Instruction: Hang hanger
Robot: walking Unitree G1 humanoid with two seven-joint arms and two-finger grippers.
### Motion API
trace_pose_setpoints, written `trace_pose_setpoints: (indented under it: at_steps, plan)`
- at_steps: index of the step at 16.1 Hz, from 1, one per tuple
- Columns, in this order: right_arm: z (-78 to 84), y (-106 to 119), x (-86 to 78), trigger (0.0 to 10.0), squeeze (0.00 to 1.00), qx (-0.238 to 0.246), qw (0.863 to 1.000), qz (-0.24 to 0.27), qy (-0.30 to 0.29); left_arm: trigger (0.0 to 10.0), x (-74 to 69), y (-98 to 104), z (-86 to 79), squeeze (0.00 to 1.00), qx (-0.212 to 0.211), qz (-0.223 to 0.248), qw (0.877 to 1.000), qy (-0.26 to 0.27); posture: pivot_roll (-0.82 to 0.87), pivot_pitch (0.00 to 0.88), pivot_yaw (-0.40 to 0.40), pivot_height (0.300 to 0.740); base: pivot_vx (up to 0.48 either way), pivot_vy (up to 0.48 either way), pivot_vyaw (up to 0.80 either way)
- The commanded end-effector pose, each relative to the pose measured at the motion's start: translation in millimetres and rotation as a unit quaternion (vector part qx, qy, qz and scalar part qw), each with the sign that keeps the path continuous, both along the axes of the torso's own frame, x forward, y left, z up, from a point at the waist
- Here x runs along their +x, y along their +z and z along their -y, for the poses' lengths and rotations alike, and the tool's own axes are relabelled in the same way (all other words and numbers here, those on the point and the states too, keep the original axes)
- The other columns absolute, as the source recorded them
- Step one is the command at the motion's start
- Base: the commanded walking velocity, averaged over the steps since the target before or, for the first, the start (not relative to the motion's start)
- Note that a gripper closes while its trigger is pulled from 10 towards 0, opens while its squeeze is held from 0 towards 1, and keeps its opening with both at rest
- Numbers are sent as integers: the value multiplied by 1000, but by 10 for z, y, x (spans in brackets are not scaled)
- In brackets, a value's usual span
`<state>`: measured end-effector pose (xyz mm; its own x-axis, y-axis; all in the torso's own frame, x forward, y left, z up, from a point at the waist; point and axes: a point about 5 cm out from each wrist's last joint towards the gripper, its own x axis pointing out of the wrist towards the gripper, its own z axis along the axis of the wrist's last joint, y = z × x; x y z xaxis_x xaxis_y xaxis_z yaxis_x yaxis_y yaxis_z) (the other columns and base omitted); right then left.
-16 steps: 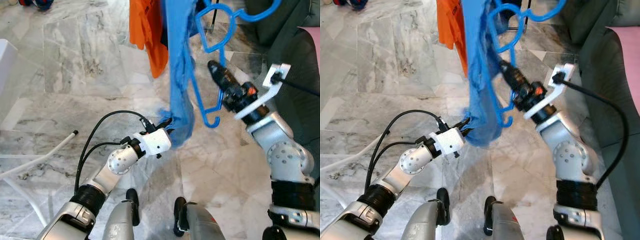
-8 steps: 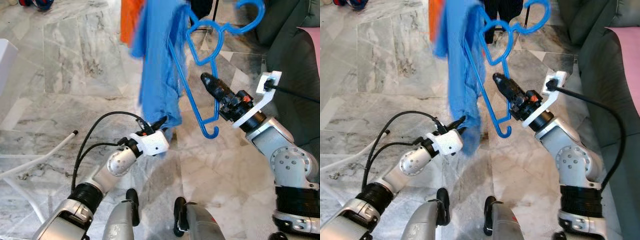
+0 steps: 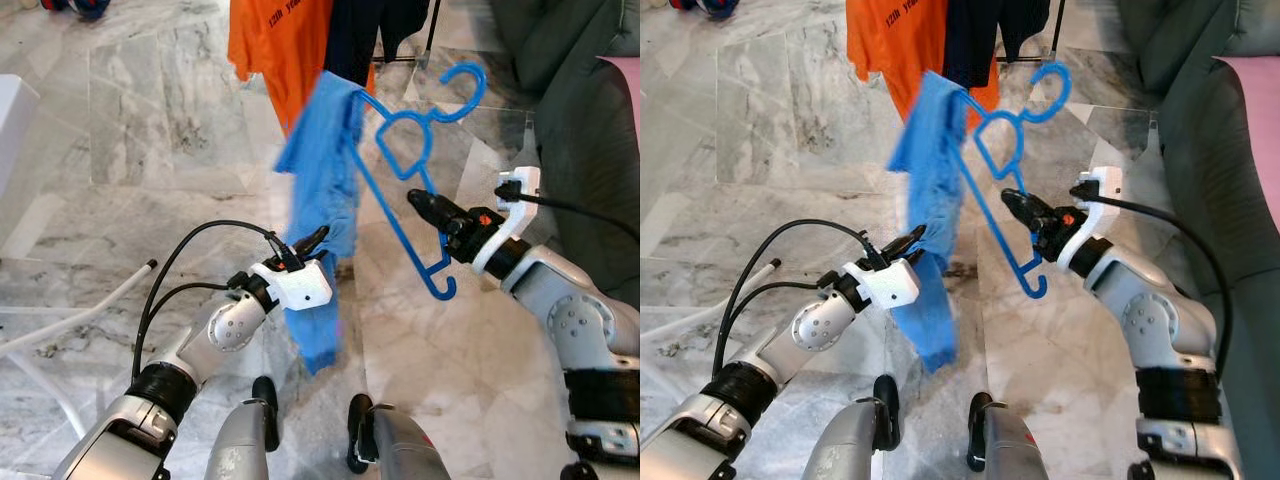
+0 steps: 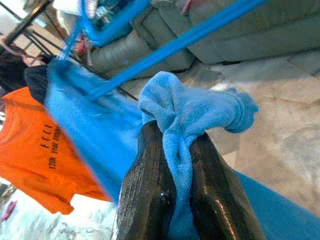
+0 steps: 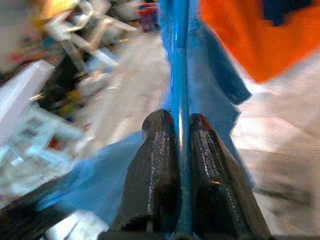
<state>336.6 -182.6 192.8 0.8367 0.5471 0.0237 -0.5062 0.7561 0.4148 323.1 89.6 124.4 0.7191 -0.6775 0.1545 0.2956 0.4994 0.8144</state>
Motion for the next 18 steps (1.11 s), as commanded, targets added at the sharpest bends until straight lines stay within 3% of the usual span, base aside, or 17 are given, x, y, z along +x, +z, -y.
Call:
trace_pose_setpoints:
  at_steps: [1, 3, 5, 7, 10, 12, 15, 18]
  plan:
    - [113, -46, 55, 10000, 0, 1, 998, -17, -52, 10000, -63, -17, -26, 0, -3, 14, 1000, -5, 4, 357, -17, 740, 0, 0, 0]
    - [181, -54, 143, 10000, 0, 32, 995, -33, -89, 10000, -173, 13, 30, 0, -37, 15, 999, -35, 7, 362, -21, 740, 0, 0, 0]
    - [176, 58, 211, 10000, 0, 58, 992, -3, -110, 10000, -316, -19, 158, 0, -70, -12, 995, -73, 8, 364, -26, 740, 0, 0, 0]
    - [177, 199, 288, 10000, 0, 80, 988, 28, -129, 10000, -445, -147, 271, 0, -64, -42, 992, -99, 9, 364, -28, 740, 0, 0, 0]
    - [86, 311, 278, 10000, 0, 87, 989, 63, -101, 10000, -518, -221, 308, 0, -78, -71, 989, -103, 21, 365, -38, 740, 0, 0, 0]
    - [14, 471, 211, 10000, 0, 111, 984, 122, -67, 10000, -529, -222, 297, 0, -85, -80, 988, -97, 30, 362, -41, 740, 0, 0, 0]
    - [-59, 655, 130, 10000, 0, 139, 974, 177, -36, 10000, -526, -252, 264, 0, -104, -105, 986, -83, 24, 361, -42, 740, 0, 0, 0]
    - [-193, 887, 52, 10000, 0, 195, 953, 230, 18, 10000, -525, -362, 300, 0, -108, -158, 978, -86, 18, 358, -37, 740, 0, 0, 0]
